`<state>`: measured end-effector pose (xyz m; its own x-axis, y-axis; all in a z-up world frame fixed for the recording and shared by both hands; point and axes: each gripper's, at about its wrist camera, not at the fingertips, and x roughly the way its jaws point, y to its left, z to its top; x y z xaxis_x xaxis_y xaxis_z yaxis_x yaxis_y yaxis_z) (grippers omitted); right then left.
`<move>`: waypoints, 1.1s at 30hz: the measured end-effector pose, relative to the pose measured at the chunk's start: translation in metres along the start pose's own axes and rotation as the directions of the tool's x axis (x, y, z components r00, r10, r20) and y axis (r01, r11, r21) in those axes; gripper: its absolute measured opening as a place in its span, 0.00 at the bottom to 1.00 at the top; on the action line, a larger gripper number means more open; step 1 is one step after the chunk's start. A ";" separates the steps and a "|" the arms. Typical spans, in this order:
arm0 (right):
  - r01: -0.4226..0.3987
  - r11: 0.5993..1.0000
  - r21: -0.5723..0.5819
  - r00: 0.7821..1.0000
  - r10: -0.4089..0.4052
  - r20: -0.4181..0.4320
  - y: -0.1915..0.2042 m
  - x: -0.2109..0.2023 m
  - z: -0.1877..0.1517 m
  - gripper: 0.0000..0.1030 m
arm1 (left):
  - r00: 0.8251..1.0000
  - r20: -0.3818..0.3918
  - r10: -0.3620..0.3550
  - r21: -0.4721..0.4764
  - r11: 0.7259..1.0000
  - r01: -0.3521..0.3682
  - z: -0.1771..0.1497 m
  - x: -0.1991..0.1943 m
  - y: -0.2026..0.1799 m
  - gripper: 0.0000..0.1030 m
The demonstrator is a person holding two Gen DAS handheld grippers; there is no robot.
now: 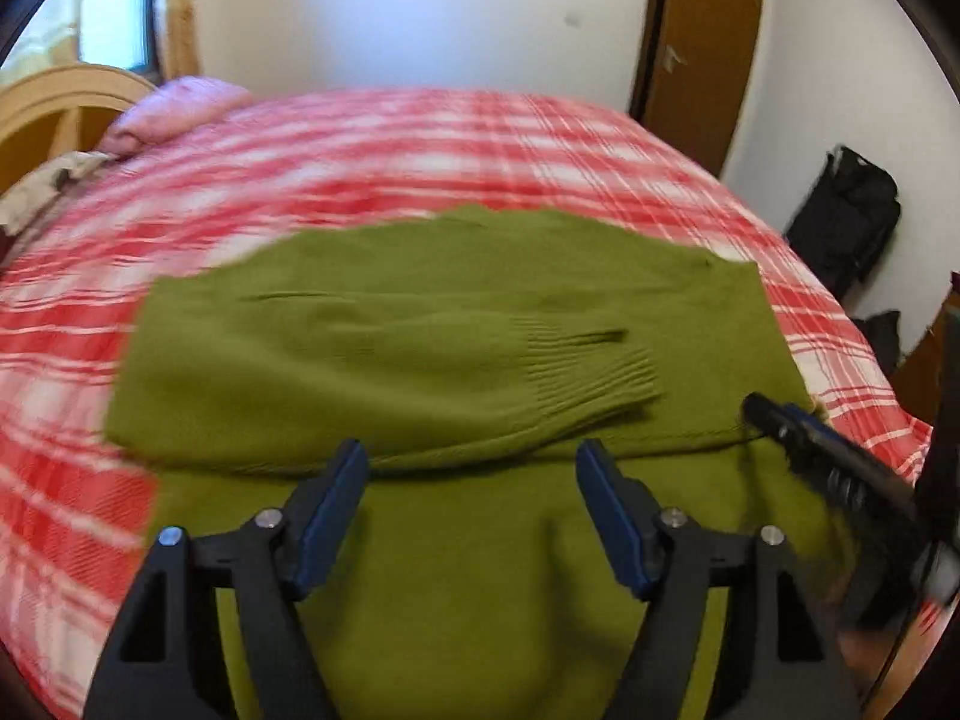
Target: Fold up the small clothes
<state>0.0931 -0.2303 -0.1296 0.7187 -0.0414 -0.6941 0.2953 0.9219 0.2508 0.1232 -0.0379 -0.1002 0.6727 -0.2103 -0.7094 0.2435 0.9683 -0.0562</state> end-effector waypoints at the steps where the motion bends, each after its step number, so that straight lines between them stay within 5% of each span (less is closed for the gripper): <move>1: -0.045 0.998 0.052 0.999 0.046 -0.009 0.000 -0.005 0.006 0.50 | 1.000 0.012 0.020 -0.001 1.000 -0.020 -0.005 -0.007 0.008 0.73; 4: -0.251 0.954 0.164 0.968 0.250 0.027 0.009 -0.016 0.019 0.50 | 0.995 0.021 0.100 -0.046 0.994 -0.099 -0.018 -0.017 0.038 0.73; 6: -0.283 0.947 0.151 0.958 0.286 0.001 0.029 -0.008 0.029 0.50 | 0.990 0.011 0.139 -0.103 0.985 -0.137 -0.024 -0.014 0.057 0.73; 12: -0.213 0.977 -0.010 0.965 0.208 -0.161 0.078 0.055 0.025 0.50 | 0.975 -0.068 0.212 -0.236 0.946 -0.222 -0.035 0.005 0.095 0.72; 16: -0.187 0.974 -0.125 0.976 0.170 -0.133 0.101 0.063 0.023 0.50 | 0.978 -0.036 0.206 -0.289 0.934 -0.208 -0.044 0.001 0.102 0.73; 17: -0.164 0.971 -0.174 0.981 0.141 -0.136 0.108 0.064 0.022 0.48 | 0.978 -0.035 0.208 -0.294 0.933 -0.209 -0.043 0.000 0.101 0.73; 19: -0.148 0.958 -0.245 0.982 0.114 -0.150 0.118 0.068 0.020 0.17 | 0.978 -0.043 0.203 -0.308 0.929 -0.206 -0.038 0.000 0.102 0.73; 22: -0.143 0.946 -0.290 0.985 0.107 -0.137 0.126 0.060 0.023 0.10 | 0.971 -0.044 0.237 -0.322 0.916 -0.238 -0.028 0.002 0.114 0.73; 30: -0.056 0.933 -0.355 0.979 0.122 0.166 0.128 -0.029 0.073 0.10 | 0.948 -0.093 0.304 -0.467 0.828 -0.312 -0.029 0.007 0.163 0.73; 33: 0.088 0.911 -0.404 0.960 0.031 0.278 0.115 -0.052 0.076 0.10 | 0.948 -0.088 0.306 -0.471 0.826 -0.310 -0.030 0.008 0.165 0.73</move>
<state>0.1369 -0.1517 -0.0134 0.8744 -0.1182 -0.4707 0.0776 0.9915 -0.1049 0.1478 0.1248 -0.1357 0.6511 0.1091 -0.7512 -0.3365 0.9286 -0.1568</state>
